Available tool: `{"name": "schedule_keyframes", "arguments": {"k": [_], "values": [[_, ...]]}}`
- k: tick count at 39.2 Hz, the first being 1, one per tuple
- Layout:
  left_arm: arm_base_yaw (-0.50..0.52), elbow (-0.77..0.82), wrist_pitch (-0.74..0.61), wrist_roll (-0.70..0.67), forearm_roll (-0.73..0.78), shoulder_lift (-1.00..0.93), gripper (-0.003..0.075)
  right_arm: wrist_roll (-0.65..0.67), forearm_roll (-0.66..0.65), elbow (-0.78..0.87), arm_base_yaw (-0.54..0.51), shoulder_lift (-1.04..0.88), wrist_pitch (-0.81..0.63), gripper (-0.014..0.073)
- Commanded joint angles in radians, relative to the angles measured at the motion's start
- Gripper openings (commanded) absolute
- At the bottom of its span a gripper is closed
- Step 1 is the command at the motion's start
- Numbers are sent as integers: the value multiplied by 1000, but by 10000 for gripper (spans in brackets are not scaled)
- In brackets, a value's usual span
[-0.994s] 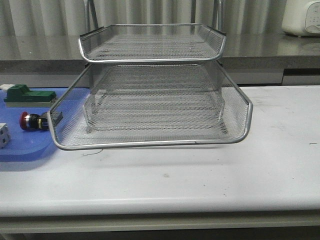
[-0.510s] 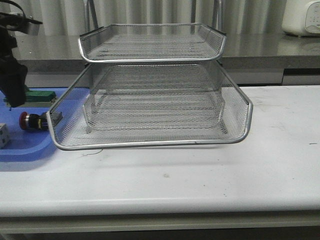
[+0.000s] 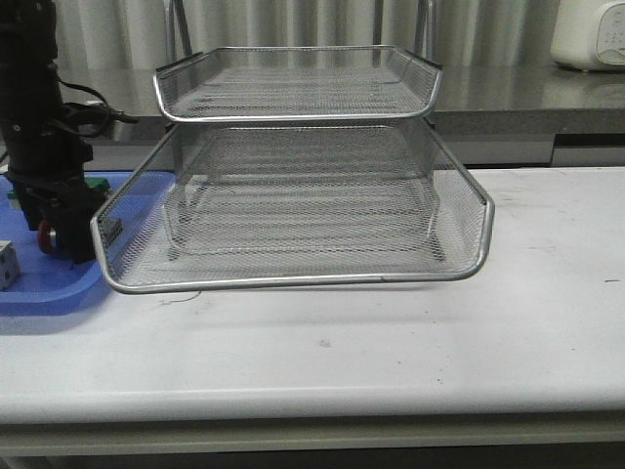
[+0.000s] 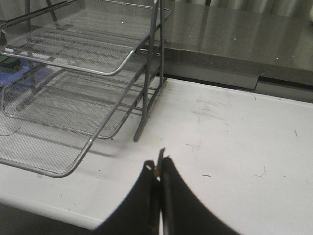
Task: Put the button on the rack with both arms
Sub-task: 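Lower the left gripper and grasp the red push-button by its base, then lift the red button and carry it over the pulled-out middle tray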
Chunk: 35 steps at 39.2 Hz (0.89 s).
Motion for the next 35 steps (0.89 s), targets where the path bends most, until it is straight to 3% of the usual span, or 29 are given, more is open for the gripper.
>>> {"name": "schedule_keyframes", "arguments": {"k": [1,7,13,23,35], "values": [[-13,-36,-53,23,-21,-50,680,-3,10,-25,1,11,-77,-110],[-21,-44,-71,46,-49,-33,675,-3,10,-25,1,11,-77,-110],[-22,-44,-71,46,-49,-21,617,-3,10,-25,1,11,-77,-110],[-22,-44,-73,68,-49,-21,330,-3,10,-25,1,11,-77,-110],[-9,-44,-74,68,-49,-24,153,-3,10,-25,1,11,-77,-110]]}}
